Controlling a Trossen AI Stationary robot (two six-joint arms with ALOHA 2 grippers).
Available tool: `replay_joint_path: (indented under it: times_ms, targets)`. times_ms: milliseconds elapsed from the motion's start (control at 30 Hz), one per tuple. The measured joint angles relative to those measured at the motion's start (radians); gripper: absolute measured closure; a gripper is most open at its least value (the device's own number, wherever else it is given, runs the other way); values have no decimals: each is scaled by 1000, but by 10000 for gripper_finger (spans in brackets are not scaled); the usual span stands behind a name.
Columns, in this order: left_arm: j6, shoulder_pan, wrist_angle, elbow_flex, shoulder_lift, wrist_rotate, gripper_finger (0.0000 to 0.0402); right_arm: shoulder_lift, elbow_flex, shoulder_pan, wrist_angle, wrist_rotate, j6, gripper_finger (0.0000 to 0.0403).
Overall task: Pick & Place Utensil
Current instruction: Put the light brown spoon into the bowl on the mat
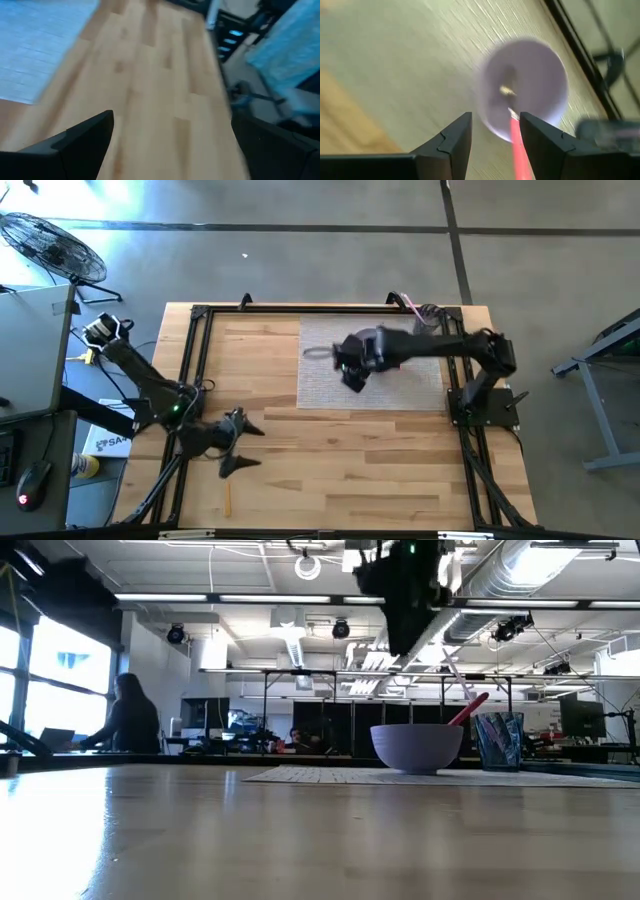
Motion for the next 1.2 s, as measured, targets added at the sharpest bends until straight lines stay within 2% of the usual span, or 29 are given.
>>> replay_joint_path:
  times_ms: [167,300,500,700,933,1200]
  targets:
    - [-144,-140,-3,63,72,-69,14,-15,0,138,143,74,-21,244]
    - [-354,-204,-11,116,173,-57,37,-14,0,196,236,112,-103,244]
    - [-683,-257,-43,158,303,32,69,-11,0,217,334,124,-208,246]
    - [-971,-308,-118,158,363,37,76,-11,0,199,390,147,-311,246]
    - [-1123,-348,-159,158,369,24,77,-11,0,152,406,147,-327,245]
    - [-1253,-358,-337,158,369,120,77,-11,0,133,409,147,-336,249]
